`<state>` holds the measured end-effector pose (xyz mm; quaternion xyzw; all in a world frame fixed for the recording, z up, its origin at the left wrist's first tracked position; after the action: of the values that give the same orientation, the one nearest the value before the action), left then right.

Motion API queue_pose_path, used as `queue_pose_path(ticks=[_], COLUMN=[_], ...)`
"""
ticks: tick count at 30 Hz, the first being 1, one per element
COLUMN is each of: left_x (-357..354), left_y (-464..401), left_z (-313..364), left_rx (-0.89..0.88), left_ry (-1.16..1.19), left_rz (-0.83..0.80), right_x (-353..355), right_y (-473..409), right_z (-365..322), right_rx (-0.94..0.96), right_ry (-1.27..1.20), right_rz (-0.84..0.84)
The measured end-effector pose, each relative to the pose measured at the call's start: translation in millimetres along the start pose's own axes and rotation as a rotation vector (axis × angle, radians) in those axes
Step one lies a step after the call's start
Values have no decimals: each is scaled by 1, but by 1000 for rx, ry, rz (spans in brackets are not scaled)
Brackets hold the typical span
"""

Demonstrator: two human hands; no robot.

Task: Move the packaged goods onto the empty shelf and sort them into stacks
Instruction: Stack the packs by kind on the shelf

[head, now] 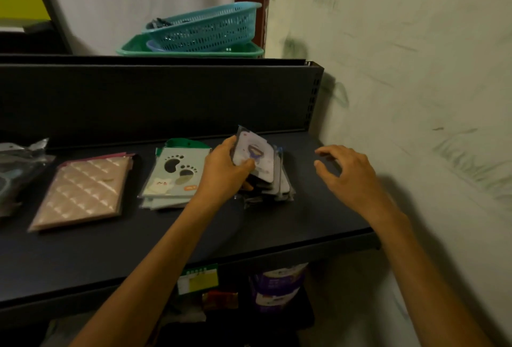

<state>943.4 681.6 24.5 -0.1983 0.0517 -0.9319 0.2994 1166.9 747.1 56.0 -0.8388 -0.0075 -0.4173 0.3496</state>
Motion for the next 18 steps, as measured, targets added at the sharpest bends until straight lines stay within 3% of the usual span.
queue_pose_path(ticks=[7, 13, 18], left_x=[6, 40, 89], left_y=[-6, 2, 11], left_z=[10, 9, -15], left_rx=[-276, -332, -281], left_ry=[-585, -718, -845], left_rz=[-8, 49, 22], right_x=[-10, -30, -56], right_y=[-3, -10, -11], right_z=[0, -19, -65], right_rx=[6, 43, 129], right_ry=[-14, -19, -65], right_rz=[-29, -103, -165])
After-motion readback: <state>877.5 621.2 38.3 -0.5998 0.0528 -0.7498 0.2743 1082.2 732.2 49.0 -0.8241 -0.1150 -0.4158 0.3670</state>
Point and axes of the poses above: each hand's wrist, its own y-axis away from the middle knuckle, its own x-axis out of the back of the hand, z = x × y, the point moved 10 cm from there along -y, towards the middle knuckle, and after that the axes turned 9 degrees about z, right-handed, at the moved point
